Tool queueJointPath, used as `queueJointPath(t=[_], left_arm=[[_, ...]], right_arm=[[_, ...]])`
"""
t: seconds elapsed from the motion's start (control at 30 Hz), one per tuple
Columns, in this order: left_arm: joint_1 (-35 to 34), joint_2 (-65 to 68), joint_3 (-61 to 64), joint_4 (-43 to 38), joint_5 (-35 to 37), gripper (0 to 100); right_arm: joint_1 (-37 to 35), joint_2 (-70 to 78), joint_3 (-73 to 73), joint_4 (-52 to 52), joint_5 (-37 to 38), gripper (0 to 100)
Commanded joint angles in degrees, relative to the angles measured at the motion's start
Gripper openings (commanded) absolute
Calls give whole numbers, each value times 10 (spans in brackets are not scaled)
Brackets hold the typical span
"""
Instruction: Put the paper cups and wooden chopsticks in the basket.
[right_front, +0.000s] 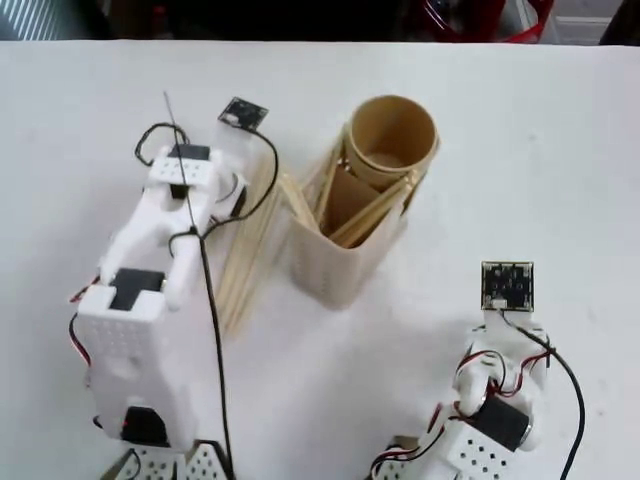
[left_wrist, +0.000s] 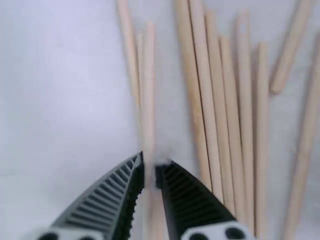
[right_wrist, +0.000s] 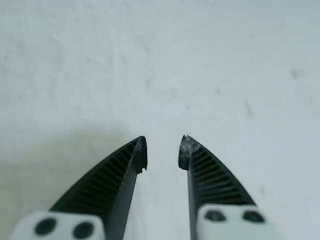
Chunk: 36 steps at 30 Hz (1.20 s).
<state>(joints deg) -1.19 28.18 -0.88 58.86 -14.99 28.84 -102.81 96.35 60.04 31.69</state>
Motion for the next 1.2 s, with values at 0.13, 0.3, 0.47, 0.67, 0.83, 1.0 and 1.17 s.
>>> queueJointPath(t=[0.13, 0.3, 0.47, 0.67, 0.83, 1.0, 1.17], left_arm=[[3, -145, -24, 40, 43, 22], [23, -249, -21, 49, 65, 22], [35, -396, -24, 45, 98, 22], [130, -611, -21, 43, 98, 22], [279, -717, -17, -52, 99, 23], [364, -691, -19, -193, 95, 23], [378, -618, -24, -272, 95, 24]], right_arm=[[6, -5, 5, -10, 4, 114], [7, -5, 5, -10, 4, 114], [7, -5, 5, -10, 4, 114], [7, -5, 5, -10, 4, 114], [7, -5, 5, -10, 4, 114], [7, -5, 5, -10, 4, 114], [7, -5, 5, -10, 4, 114]])
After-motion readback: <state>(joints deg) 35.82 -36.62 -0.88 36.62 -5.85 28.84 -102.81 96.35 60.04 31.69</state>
